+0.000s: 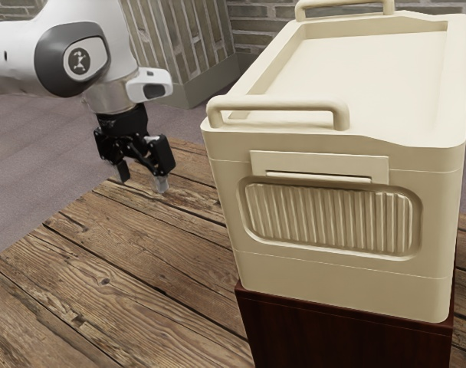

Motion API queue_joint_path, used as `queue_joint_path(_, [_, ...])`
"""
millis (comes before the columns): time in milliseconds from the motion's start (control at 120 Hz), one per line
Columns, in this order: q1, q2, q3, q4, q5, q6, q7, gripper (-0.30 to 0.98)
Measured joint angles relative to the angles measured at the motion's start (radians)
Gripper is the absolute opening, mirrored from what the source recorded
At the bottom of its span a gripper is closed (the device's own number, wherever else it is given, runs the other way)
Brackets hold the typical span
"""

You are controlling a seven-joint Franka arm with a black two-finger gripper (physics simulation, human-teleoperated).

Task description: Pull the drawer handle with one arm to open the drawer

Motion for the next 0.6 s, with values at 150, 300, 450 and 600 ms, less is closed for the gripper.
queue_joint_path(150, [-0.043, 0.0, 0.001, 0.0, -0.004, -0.003, 0.011, 0.69])
queue_joint_path(300, [-0.024, -0.006, 0.003, 0.043, -0.007, -0.013, 0.02, 0.69])
queue_joint_path(450, [0.013, 0.001, -0.03, 0.201, -0.008, -0.043, 0.025, 0.69])
queue_joint_path(600, [-0.036, 0.04, -0.042, 0.205, -0.044, -0.015, 0.02, 0.69])
